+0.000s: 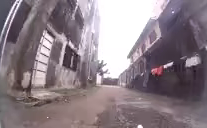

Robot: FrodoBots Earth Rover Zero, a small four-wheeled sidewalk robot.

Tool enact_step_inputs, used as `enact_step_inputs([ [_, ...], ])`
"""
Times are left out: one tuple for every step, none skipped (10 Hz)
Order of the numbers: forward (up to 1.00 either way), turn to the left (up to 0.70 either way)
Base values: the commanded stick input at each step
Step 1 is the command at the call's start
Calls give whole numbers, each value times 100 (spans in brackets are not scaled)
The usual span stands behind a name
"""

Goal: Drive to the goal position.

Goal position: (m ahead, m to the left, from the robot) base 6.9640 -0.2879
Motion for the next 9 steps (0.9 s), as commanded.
enact_step_inputs([
  [100, 0],
  [100, 0],
  [100, 0],
  [100, 0],
  [100, 0],
  [100, 0],
  [100, 0],
  [100, 0],
  [100, 0],
])
